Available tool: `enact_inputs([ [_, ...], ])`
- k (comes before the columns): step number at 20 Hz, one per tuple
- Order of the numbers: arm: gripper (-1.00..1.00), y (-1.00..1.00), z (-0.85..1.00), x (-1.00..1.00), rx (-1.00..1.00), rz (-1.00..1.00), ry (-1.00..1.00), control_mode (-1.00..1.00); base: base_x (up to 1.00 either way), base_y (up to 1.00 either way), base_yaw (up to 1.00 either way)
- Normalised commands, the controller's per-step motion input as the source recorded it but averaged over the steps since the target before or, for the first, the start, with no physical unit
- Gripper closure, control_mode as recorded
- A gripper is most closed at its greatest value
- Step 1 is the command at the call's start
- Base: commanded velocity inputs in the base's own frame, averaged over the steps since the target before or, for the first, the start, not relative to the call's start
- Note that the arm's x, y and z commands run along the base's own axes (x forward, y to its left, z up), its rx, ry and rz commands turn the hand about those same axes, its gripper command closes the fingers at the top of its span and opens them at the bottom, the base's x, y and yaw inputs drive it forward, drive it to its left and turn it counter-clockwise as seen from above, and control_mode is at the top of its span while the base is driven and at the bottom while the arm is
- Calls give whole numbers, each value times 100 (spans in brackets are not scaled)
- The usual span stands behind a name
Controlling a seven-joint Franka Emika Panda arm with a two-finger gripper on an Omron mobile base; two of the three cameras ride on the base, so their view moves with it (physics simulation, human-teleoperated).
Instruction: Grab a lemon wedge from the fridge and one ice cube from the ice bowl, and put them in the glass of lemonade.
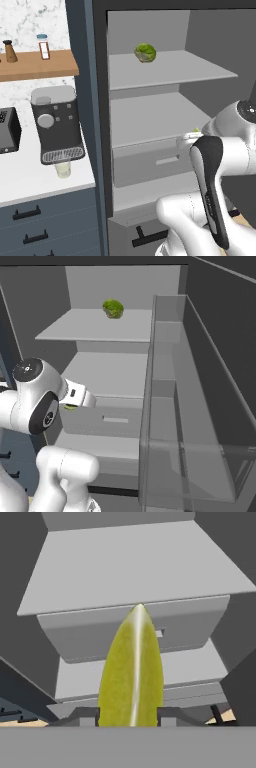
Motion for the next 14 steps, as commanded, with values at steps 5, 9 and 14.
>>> enact_inputs([
  [5,100,1,3,-10,0,3,-5,-100,0,0,0],
  [9,100,0,0,0,0,0,0,-100,0,0,0],
  [14,100,1,0,-7,0,0,0,-100,0,0,0],
])
